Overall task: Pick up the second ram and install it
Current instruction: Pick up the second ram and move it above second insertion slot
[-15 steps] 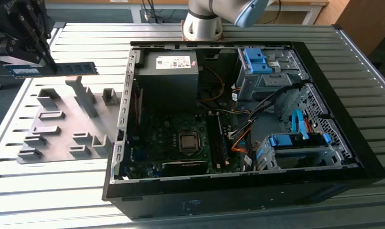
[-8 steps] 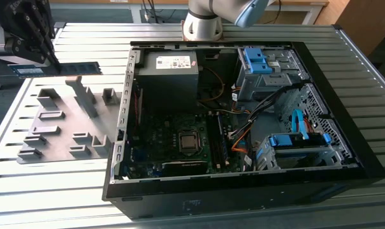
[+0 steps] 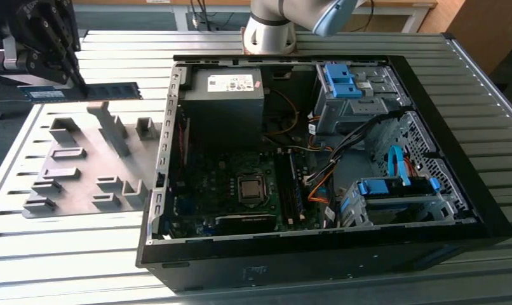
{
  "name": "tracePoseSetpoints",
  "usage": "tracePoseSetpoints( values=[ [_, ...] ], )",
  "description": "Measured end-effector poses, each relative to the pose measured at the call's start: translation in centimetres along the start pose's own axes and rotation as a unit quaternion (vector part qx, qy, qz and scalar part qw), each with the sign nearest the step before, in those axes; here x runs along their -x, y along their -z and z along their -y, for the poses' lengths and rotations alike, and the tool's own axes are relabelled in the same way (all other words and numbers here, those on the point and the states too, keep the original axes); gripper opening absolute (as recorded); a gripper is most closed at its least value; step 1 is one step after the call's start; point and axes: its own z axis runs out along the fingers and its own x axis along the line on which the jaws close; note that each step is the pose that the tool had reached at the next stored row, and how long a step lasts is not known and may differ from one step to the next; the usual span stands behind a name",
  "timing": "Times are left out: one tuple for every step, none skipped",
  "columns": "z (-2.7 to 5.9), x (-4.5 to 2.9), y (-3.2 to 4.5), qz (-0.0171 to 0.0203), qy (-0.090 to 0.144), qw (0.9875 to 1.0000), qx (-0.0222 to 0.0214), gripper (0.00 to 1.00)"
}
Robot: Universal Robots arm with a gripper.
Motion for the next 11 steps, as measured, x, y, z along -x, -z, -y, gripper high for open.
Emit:
tracePoseSetpoints(
  values=[
    [0.07, 0.0, 0.0, 0.0, 0.0, 1.0, 0.0, 0.14],
    [0.13, 0.0, 0.0, 0.0, 0.0, 1.0, 0.0, 0.14],
    [0.18, 0.0, 0.0, 0.0, 0.0, 1.0, 0.0, 0.14],
    [0.23, 0.0, 0.0, 0.0, 0.0, 1.0, 0.0, 0.14],
    [0.29, -0.01, 0.0, 0.0, 0.0, 1.0, 0.0, 0.14],
    [0.36, -0.01, 0.01, 0.0, 0.0, 1.0, 0.0, 0.14],
    [0.43, -0.01, 0.0, 0.0, 0.0, 1.0, 0.0, 0.14],
    [0.5, -0.01, 0.01, 0.0, 0.0, 1.0, 0.0, 0.14],
    [0.58, -0.01, 0.01, 0.0, 0.0, 1.0, 0.0, 0.14],
    [0.67, -0.01, 0.01, 0.0, 0.0, 1.0, 0.0, 0.14],
    [0.78, -0.01, 0.01, 0.0, 0.0, 1.0, 0.0, 0.14]
  ],
)
